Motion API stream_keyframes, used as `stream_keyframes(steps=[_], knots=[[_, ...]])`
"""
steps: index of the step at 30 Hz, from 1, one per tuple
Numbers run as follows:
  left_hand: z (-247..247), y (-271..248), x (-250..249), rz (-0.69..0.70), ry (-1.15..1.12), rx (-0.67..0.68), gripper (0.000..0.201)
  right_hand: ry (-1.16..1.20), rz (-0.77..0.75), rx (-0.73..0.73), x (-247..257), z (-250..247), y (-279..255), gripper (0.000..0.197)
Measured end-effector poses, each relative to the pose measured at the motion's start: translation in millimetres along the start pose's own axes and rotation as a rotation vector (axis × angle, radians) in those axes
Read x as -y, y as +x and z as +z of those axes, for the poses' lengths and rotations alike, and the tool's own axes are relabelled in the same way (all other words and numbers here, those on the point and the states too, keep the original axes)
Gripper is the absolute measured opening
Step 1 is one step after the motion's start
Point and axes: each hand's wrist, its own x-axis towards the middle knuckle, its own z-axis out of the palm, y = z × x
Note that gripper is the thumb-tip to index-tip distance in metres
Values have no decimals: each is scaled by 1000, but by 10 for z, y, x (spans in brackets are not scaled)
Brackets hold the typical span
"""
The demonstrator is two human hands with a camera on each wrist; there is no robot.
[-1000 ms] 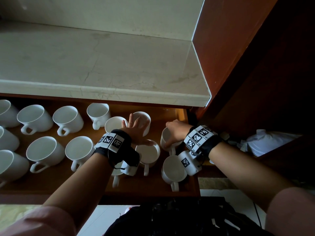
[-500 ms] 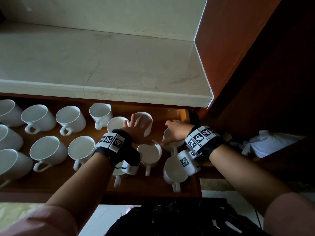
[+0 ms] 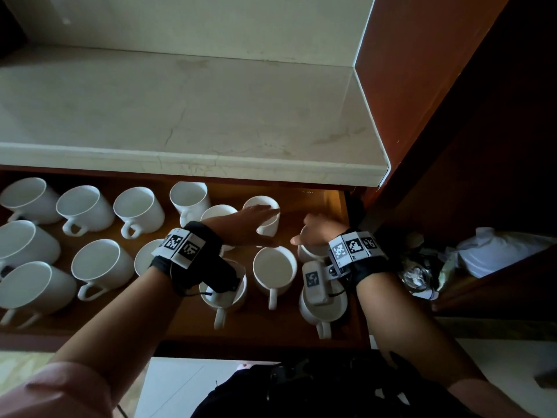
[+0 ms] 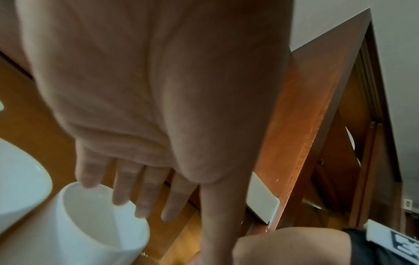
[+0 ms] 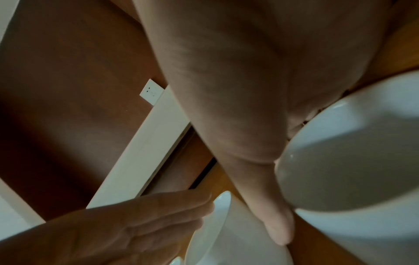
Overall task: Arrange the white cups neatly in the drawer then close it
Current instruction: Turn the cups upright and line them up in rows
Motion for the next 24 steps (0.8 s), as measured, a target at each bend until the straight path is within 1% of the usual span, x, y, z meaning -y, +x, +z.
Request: stream_keyframes(steps=[2,4,5,7,9,11,14,15,20,24], knots=[[-31,-20,10,70,-23,-99,59,21,16,8,-11,6,12,77],[-22,-20,23,131,-97,-136,41,8,13,-6,-25,32,37,71],[-1,-15,31,158,-136,-136,35,7,-1,-19,-28,48,43,61],[52,6,45,206,-189,-125,28,12,-23,-38,-44,82,61,36],[91,28,57,231,-193,-98,26,33,-40,-54,-54,112,58,33],[113,37,60,227,-161,-52,27,53,-55,-86,-55,108,22,28],[138,49,83,192,-101,-33,25,25,-59,-99,-65,107,-10,43],[139,44,85,180,-87,-34,25,33,-58,-100,-74,111,-3,45],[141,11,82,165,-5,-53,29,53,-76,-108,-105,150,41,45],[168,14,55,153,38,-29,32,59,-82,-102,-112,164,67,44]])
